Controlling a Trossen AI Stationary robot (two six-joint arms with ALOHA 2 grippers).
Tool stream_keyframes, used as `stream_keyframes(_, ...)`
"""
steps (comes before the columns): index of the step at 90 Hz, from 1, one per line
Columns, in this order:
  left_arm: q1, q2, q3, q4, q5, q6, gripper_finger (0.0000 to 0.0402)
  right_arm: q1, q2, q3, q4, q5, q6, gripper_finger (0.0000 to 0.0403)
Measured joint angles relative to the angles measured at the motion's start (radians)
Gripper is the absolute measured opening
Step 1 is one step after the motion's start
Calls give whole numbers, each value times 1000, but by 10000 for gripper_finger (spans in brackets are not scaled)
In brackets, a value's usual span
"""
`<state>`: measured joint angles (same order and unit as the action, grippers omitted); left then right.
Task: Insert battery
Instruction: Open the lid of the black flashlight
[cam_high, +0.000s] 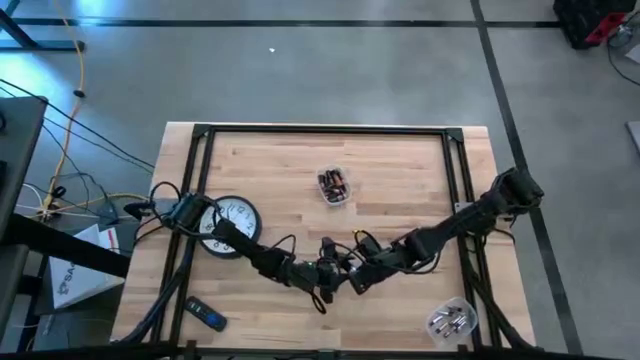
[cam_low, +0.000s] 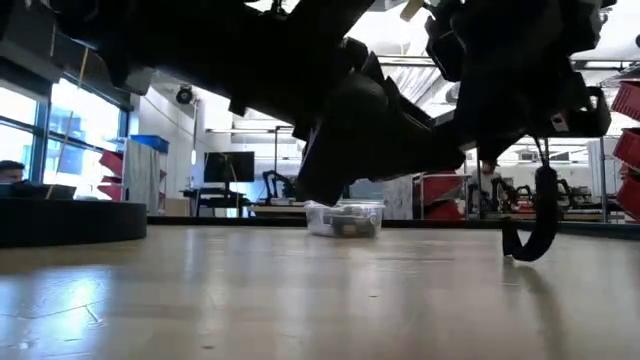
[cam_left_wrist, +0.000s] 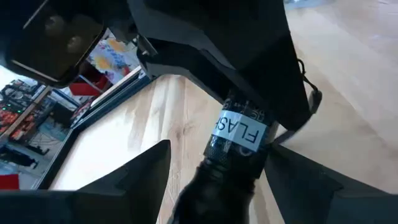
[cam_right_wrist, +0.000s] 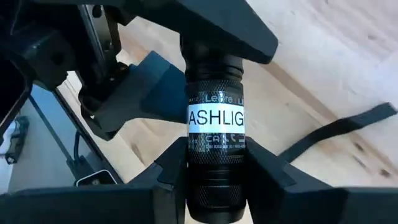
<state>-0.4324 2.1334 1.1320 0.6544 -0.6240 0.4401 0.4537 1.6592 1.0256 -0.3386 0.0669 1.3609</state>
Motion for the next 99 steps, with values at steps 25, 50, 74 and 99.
stream_keyframes(25,6,0,0,-42,3,-2,160,-36,0,0,0,-52,-78,88)
stream_keyframes(50,-12,-2,17,-86,-17,7,98,-31,-2,4,-3,-64,-153,96)
stream_keyframes(74,-19,-7,72,-201,-103,-24,98,16,-40,77,-203,-8,-165,131)
stream_keyframes(99,-22,-10,77,-212,-111,-46,98,95,-58,88,-232,175,-129,160)
